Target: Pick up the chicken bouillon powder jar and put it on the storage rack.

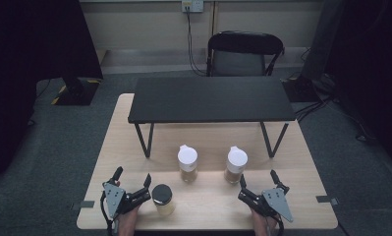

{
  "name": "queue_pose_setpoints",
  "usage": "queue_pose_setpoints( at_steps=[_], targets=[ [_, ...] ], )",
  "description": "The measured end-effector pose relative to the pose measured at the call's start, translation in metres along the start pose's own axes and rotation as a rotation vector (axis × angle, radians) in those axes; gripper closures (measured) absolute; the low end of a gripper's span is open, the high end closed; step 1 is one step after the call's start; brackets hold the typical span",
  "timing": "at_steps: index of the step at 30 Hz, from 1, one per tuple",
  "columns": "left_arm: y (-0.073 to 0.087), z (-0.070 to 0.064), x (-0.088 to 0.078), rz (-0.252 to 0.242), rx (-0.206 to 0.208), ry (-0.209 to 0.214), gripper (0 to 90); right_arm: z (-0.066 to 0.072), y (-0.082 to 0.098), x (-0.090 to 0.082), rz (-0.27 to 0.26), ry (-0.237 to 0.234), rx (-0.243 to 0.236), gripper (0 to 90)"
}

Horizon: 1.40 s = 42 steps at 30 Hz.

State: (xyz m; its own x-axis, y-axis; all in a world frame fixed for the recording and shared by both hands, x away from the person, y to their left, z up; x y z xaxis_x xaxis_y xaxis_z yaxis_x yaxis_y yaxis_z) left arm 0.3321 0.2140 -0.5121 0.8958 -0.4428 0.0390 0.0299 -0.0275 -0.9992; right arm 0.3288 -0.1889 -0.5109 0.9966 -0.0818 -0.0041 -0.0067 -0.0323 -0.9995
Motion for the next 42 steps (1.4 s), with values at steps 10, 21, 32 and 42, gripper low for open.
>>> queue_pose_setpoints(
  at_steps=[10,21,32,42],
  targets=[
    [0.0,0.001,0.001,0.003,-0.01,-0.007,0.0,-0.002,0.0,0.0,-0.005,0.001,0.017,0.2],
    [0.0,0.004,0.0,0.014,-0.047,-0.034,0.0,-0.002,0.0,-0.002,-0.016,-0.009,0.033,0.0],
    [-0.013,0.004,-0.009,-0.006,-0.063,-0.044,0.0,-0.002,0.001,-0.002,-0.018,-0.01,0.037,0.0],
    [-0.023,0.004,-0.015,-0.004,-0.075,-0.027,0.2,-0.002,0.001,-0.002,-0.021,-0.001,0.038,0.0]
  ],
)
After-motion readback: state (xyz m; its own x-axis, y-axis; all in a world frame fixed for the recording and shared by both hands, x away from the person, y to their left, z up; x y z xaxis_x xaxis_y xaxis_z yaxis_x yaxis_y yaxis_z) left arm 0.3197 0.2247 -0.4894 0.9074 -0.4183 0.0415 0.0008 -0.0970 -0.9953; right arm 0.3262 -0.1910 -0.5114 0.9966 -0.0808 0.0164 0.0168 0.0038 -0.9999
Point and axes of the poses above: each handheld gripper's, and its own axes: x roughly forward along the jaws, y roughly out of its underside, z roughly to its left, the point moved 4 cm from there along x, roughly forward along the jaws, and after that the axes turned 12 degrees about y, right-handed, at the moved point
